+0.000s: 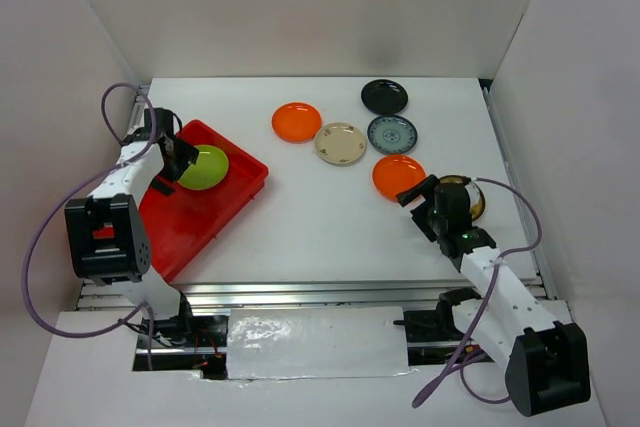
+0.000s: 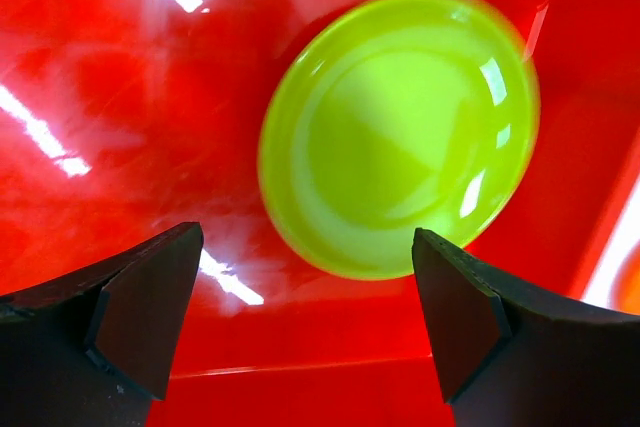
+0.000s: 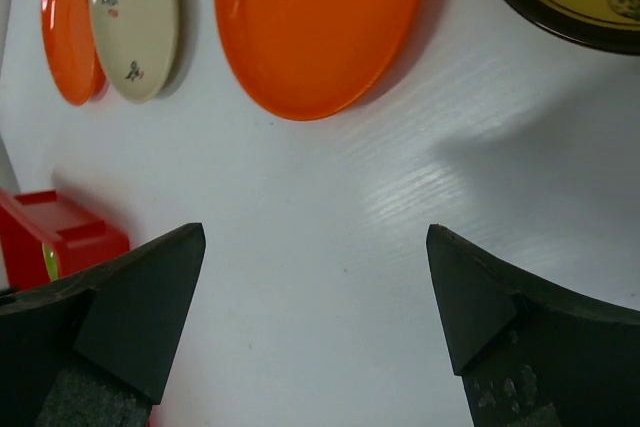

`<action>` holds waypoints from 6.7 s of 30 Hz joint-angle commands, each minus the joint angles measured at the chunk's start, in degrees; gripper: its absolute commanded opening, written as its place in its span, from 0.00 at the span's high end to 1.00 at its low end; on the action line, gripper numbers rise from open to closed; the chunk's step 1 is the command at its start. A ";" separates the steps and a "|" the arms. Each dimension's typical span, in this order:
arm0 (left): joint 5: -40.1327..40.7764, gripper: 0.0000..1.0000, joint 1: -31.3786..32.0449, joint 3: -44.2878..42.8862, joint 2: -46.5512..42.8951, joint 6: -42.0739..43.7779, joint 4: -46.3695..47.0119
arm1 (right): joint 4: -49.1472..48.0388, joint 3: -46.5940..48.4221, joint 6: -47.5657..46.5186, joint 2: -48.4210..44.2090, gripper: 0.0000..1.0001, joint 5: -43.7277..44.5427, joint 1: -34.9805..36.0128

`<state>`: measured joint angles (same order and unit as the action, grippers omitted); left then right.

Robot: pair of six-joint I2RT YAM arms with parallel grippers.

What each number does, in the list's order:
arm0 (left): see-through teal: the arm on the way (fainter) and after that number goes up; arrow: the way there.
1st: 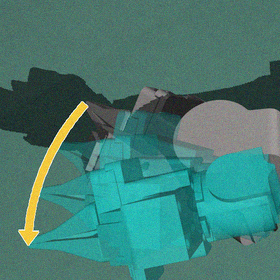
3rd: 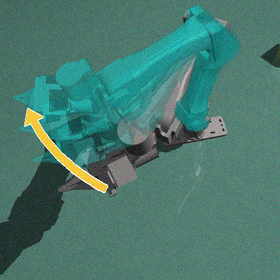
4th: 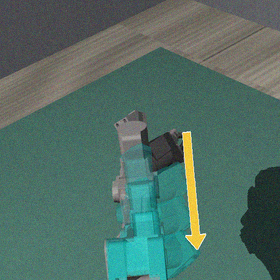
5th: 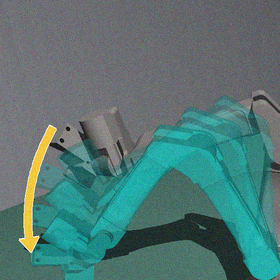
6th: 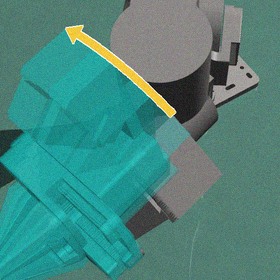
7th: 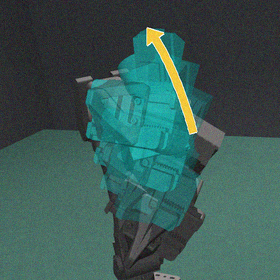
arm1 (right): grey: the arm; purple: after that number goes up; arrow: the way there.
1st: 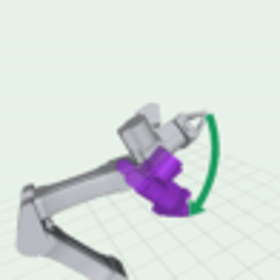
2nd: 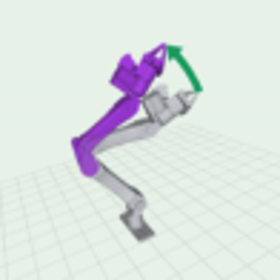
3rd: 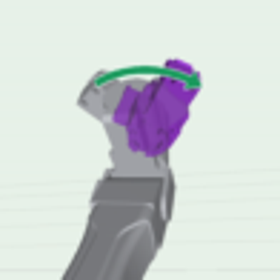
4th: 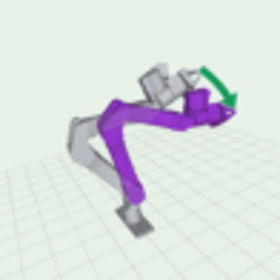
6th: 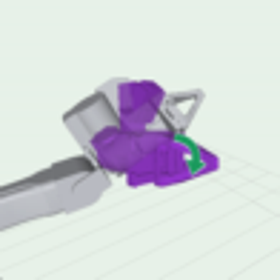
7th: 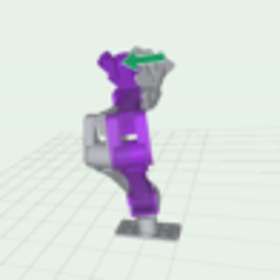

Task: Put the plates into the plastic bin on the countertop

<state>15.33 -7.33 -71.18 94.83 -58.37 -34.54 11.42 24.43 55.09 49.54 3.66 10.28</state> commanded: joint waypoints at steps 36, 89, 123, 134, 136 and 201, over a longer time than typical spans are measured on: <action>-6.63 0.01 13.92 -0.28 -24.86 14.69 2.91 | -8.88 12.22 17.24 32.90 0.52 9.61 -1.32; -26.62 0.01 8.12 3.14 -29.61 17.93 12.64 | 25.68 33.67 29.04 33.36 1.00 34.83 16.69; -35.66 0.01 25.70 -5.64 -8.07 24.27 12.75 | -0.60 31.04 -2.97 20.78 1.00 10.04 22.50; -42.04 0.06 25.44 -3.88 -6.58 21.72 18.71 | -11.16 29.28 -6.58 20.24 1.00 -10.49 20.92; -44.24 0.21 25.44 -3.88 -6.67 21.63 19.60 | -13.42 29.19 -6.31 20.60 1.00 -12.09 20.48; -8.28 0.01 20.42 3.07 -21.44 13.89 4.57 | 4.68 0.10 -0.52 2.48 0.01 5.74 -20.83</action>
<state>11.29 11.97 -67.90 72.40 -48.77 -29.89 25.91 24.27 53.65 50.04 8.21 -9.78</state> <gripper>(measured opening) 0.993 0.995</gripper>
